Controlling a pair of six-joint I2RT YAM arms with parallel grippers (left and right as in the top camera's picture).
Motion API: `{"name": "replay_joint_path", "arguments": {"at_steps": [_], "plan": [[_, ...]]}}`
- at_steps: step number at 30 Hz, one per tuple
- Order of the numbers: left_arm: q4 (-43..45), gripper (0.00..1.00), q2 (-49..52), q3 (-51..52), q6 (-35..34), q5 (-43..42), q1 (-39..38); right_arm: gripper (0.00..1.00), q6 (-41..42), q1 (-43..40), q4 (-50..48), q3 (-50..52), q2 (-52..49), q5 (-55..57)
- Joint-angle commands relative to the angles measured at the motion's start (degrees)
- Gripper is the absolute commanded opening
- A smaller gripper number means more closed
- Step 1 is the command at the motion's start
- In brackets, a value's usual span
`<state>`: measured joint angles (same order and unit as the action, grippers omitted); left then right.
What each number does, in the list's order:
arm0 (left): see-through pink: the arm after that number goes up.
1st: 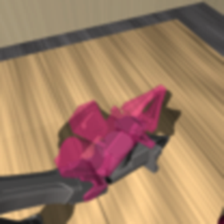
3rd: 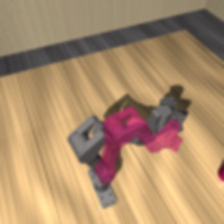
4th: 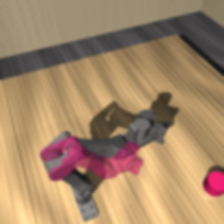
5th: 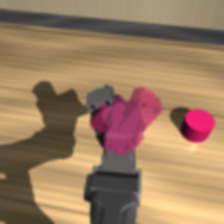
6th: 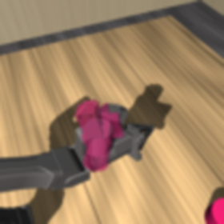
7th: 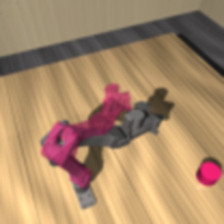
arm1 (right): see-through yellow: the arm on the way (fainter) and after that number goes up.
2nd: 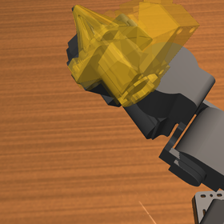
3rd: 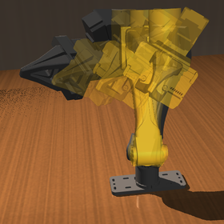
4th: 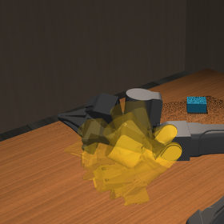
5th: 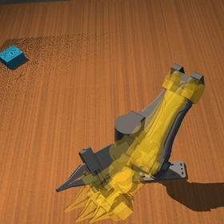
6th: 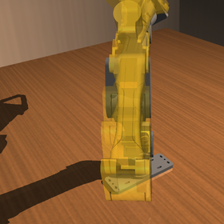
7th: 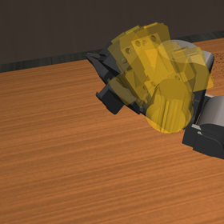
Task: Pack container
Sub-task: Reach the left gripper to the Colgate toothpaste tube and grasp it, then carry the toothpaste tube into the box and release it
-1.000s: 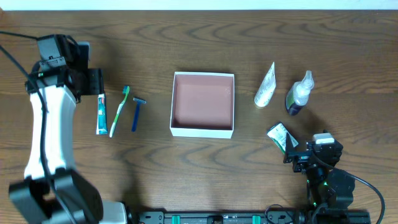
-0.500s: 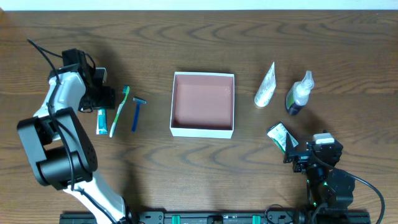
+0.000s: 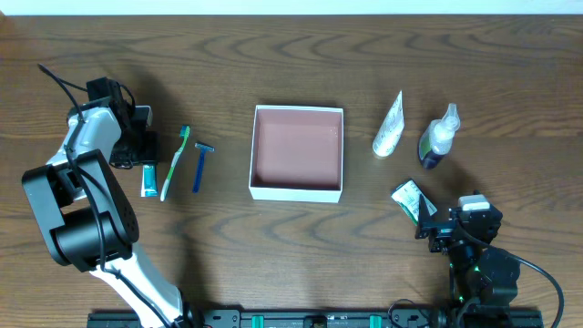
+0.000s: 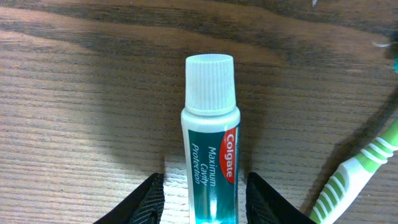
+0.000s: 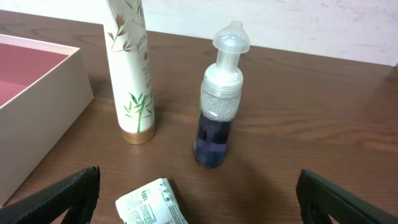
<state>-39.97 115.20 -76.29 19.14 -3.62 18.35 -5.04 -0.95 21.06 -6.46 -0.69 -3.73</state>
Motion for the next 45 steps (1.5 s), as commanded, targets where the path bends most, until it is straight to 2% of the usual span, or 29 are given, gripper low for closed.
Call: {"name": "replay_joint_path", "arguments": {"at_steps": [1,6,12,16,21,24,27,31,34,41,45], "plan": [[0.5,0.43,0.6,1.2,0.3,0.6,0.2,0.99,0.3,-0.4,-0.1,0.2,0.4,-0.4],[3.0,0.43,0.6,4.1,0.3,-0.5,0.2,0.99,0.3,-0.4,-0.1,0.2,0.4,-0.4],[2.7,0.14,0.2,4.2,0.2,-0.5,0.2,0.99,0.3,-0.4,-0.1,0.2,0.4,-0.4],[2.6,0.06,-2.1,4.1,-0.7,-0.5,0.2,0.99,0.3,-0.4,-0.1,0.2,0.4,-0.4],[1.9,0.06,-9.2,3.6,-4.5,-1.9,0.0,0.99,0.3,-0.4,-0.1,0.2,0.4,-0.4],[1.1,0.06,-16.0,3.6,-4.7,-8.4,-1.1,0.99,0.3,-0.4,-0.1,0.2,0.4,-0.4],[-0.2,0.06,-22.8,3.6,-7.8,-13.5,-2.9,0.99,0.3,-0.4,-0.1,0.2,0.4,-0.4],[-2.8,0.06,-30.6,3.6,-11.7,-20.4,-7.4,0.99,0.3,-0.4,-0.1,0.2,0.4,-0.4],[-3.8,0.06,-34.1,3.6,-14.2,-22.1,-13.0,0.99,0.3,-0.4,-0.1,0.2,0.4,-0.4],[-2.5,0.06,-33.2,3.7,-14.6,-21.7,-28.6,0.99,0.3,-0.4,-0.1,0.2,0.4,-0.4],[2.3,0.06,-28.2,3.8,-19.8,-18.5,-35.8,0.99,0.3,-0.4,-0.1,0.2,0.4,-0.4]]}}
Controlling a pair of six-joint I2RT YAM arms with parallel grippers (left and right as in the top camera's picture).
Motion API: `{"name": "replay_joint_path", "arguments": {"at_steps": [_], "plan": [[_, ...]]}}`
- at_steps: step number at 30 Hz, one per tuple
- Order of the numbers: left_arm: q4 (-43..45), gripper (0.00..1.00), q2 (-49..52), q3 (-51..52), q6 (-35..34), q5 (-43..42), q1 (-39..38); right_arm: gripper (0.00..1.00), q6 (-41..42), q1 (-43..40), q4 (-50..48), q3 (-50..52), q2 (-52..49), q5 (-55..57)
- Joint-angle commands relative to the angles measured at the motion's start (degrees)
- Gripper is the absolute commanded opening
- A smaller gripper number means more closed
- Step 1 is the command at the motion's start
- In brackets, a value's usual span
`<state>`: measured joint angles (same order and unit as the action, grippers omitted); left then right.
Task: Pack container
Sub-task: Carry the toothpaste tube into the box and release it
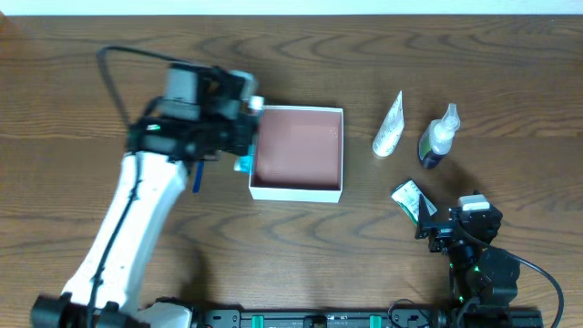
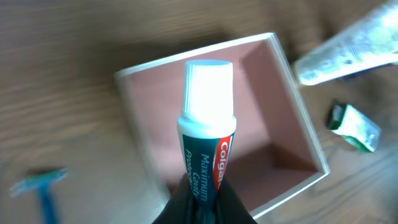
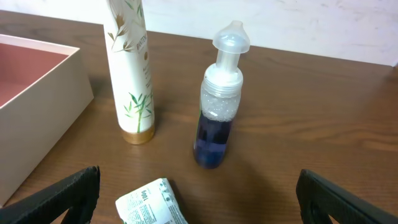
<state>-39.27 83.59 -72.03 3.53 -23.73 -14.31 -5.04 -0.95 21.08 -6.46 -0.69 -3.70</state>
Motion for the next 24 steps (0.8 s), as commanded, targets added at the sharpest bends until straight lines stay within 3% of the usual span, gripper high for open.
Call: {"name": "replay_joint_path", "arguments": {"at_steps": [1,6,14,20,24], "plan": [[2.6,0.06,4.9,-0.5,-4.8,3.2,-4.6,0.99,0.3,-0.4,-0.1,0.2,0.4,-0.4],[4.4,0.06,12.6,-0.5,-12.5,15.9,-8.1,0.99,0.3,-0.4,-0.1,0.2,0.4,-0.4],[7.9,0.06,23.6,-0.5,-17.5,15.9,-8.2,0.99,0.3,-0.4,-0.1,0.2,0.4,-0.4],[7.9,0.07,24.5,-0.5,-21.6,15.9,-8.2,0.99,0.3,-0.4,-0.1,0.2,0.4,-0.4],[7.4,0.22,23.8,-0.6,-21.9,15.8,-8.2,0.99,0.3,-0.4,-0.1,0.2,0.4,-0.4]]}}
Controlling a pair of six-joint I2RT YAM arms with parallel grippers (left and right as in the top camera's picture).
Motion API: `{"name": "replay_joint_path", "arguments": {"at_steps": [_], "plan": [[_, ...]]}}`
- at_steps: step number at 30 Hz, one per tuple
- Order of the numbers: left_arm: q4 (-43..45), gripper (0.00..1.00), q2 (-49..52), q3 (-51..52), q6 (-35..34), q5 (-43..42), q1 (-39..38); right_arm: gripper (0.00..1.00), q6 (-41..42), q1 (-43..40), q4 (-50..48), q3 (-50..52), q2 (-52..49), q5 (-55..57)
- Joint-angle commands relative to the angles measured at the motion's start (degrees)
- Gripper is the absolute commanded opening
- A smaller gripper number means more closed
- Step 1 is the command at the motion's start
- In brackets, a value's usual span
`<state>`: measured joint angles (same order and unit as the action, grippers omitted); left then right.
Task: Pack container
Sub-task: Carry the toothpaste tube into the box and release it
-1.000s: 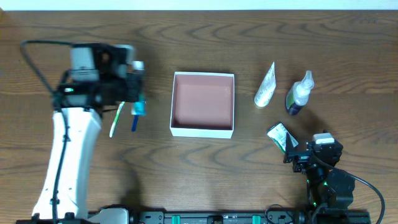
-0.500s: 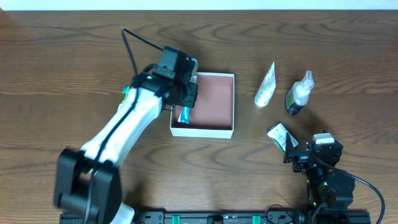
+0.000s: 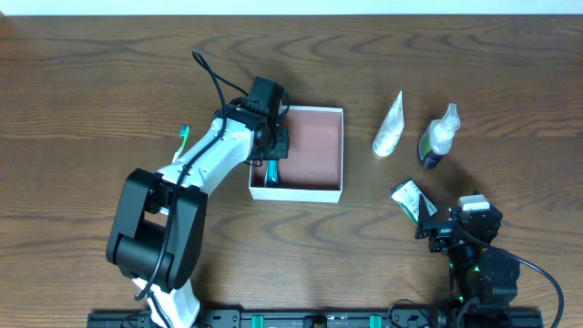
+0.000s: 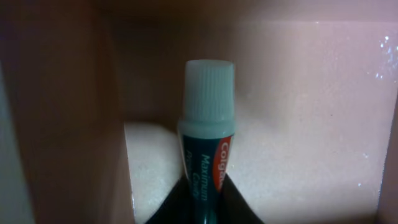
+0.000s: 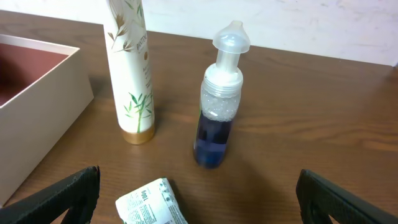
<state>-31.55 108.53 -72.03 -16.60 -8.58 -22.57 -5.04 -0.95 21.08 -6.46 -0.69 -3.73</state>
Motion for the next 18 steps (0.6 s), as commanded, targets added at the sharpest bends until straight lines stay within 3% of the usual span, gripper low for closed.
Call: {"name": "replay_joint_path", "arguments": {"at_steps": [1,6,14,18], "plan": [[-0.7,0.29,-1.6,-0.7,-1.8,0.6,0.1,0.99,0.3,-0.4,-0.1,0.2,0.4,-0.4],[-2.3,0.4,-5.7,-1.1,-1.8,0.2,0.1,0.99,0.3,-0.4,-0.1,0.2,0.4,-0.4],[-6.3,0.49,-20.3,-1.4,-0.9,0.2,0.2,0.99,0.3,-0.4,-0.1,0.2,0.4,-0.4],[-11.7,0.55,-26.9,-1.4,4.2,8.3,1.3,0.99,0.3,-0.4,-0.1,0.2,0.4,-0.4]]}}
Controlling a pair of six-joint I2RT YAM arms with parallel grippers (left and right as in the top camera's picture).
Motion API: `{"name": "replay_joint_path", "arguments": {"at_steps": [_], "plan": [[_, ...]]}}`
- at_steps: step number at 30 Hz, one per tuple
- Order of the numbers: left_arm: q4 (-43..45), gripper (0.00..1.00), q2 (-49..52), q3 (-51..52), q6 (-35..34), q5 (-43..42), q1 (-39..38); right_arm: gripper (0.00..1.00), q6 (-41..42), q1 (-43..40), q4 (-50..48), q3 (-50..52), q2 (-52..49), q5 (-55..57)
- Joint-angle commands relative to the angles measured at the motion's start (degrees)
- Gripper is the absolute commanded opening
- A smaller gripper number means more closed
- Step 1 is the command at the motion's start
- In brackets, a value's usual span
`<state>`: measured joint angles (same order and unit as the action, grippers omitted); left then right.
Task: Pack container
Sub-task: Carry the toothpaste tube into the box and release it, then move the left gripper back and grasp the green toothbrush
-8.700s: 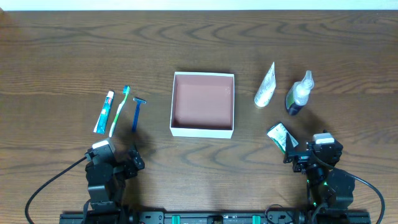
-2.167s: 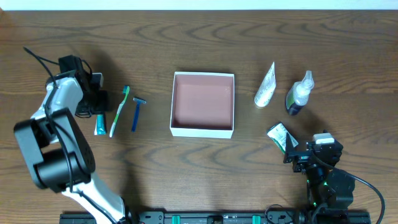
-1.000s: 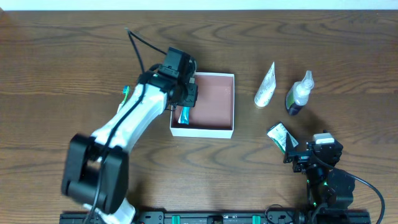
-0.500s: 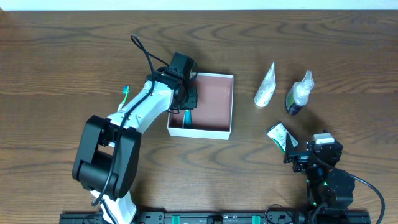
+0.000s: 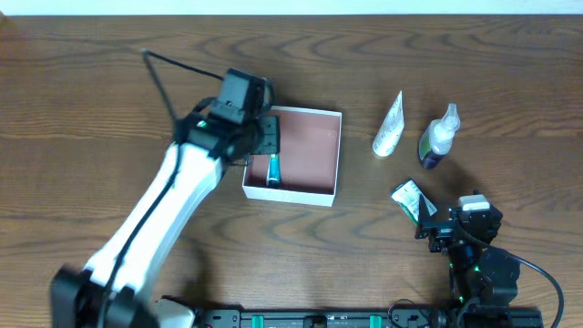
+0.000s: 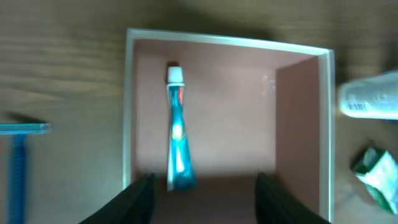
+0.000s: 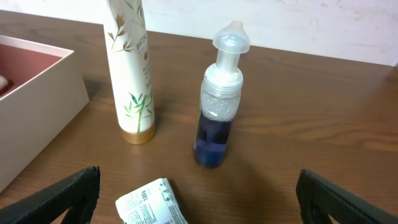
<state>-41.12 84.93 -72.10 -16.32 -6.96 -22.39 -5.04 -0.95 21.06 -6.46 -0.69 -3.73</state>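
Observation:
A white box with a pink inside (image 5: 323,191) sits mid-table. The teal toothpaste tube (image 5: 271,170) lies flat along its left wall, cap toward the far side, also seen in the left wrist view (image 6: 176,146). My left gripper (image 5: 263,137) hovers over the box's left part, open and empty (image 6: 207,199). At the front right, my right gripper (image 5: 428,223) rests open, fingers wide apart (image 7: 199,205), just behind a green-and-white sachet (image 7: 152,202).
Right of the box stand a white tube with a bamboo print (image 5: 388,126) and a pump bottle with blue liquid (image 5: 437,137); the sachet (image 5: 407,196) lies nearer the front. A blue razor (image 6: 18,158) lies left of the box.
My left gripper has let go of the toothpaste, which now lies in the box, and has risen above it, open. The box sits slightly further left. The right arm has not moved.
My left gripper stood open around the toothpaste at the far left, beside the toothbrush and razor. Then it held the tube over the box's left edge, then down inside the box. Now the tube lies there, released. The right gripper stayed open throughout.

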Motion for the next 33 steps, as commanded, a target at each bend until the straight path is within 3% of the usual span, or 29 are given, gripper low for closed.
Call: {"name": "replay_joint_path", "arguments": {"at_steps": [1,5,11,18,28,33], "plan": [[-4.1,0.58,-4.3,-1.3,4.8,11.1,1.9,0.99,0.3,-0.4,-0.1,0.2,0.4,-0.4],[-9.6,0.68,-4.0,-1.0,7.3,22.5,7.3,0.99,0.3,-0.4,-0.1,0.2,0.4,-0.4],[-9.4,0.78,3.2,0.1,10.0,22.0,18.5,0.98,0.3,-0.4,-0.1,0.2,0.4,-0.4],[-5.1,0.75,14.5,0.1,29.4,9.0,26.4,0.99,0.3,-0.4,-0.1,0.2,0.4,-0.4],[-2.4,0.74,25.1,0.1,34.9,8.6,28.7,0.99,0.3,-0.4,-0.1,0.2,0.4,-0.4],[-1.4,0.61,27.6,0.1,36.0,8.6,28.8,0.99,0.3,-0.4,-0.1,0.2,0.4,-0.4]]}}
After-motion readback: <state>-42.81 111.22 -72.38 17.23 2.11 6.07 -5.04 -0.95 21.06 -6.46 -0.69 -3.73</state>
